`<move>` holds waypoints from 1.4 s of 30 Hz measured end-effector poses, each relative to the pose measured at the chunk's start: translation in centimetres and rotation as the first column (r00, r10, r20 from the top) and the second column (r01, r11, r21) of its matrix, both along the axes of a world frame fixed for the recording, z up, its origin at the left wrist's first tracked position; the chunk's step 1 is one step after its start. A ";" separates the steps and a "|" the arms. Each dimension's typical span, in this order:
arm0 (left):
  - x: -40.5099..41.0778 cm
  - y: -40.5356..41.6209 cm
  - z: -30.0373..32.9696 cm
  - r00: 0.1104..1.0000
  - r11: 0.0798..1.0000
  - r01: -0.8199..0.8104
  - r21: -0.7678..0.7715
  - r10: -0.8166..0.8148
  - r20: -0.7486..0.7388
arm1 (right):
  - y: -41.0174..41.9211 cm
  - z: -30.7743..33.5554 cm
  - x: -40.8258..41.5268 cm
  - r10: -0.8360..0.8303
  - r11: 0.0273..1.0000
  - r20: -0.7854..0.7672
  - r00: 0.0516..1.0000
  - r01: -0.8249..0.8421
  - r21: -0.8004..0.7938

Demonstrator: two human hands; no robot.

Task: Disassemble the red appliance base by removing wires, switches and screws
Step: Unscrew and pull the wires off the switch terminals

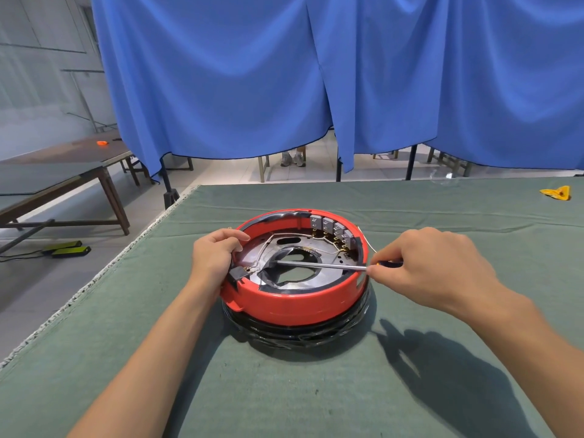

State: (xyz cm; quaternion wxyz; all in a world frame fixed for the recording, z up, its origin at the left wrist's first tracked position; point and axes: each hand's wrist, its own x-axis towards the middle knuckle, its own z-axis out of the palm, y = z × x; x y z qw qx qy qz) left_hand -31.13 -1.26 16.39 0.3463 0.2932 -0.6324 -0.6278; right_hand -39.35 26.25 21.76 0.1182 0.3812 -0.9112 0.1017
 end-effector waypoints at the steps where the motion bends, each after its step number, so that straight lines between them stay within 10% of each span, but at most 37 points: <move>1: 0.0 0.1 0.0 1.000 1.000 -0.002 -0.005 0.002 0.002 | 0.3 0.0 -0.2 -0.004 1.000 0.020 1.000 0.004 0.007; 42: 0.1 0.0 -0.3 0.997 0.997 -0.064 -0.051 0.066 0.033 | -0.6 -0.2 1.3 0.036 0.996 0.030 0.999 -0.034 -0.077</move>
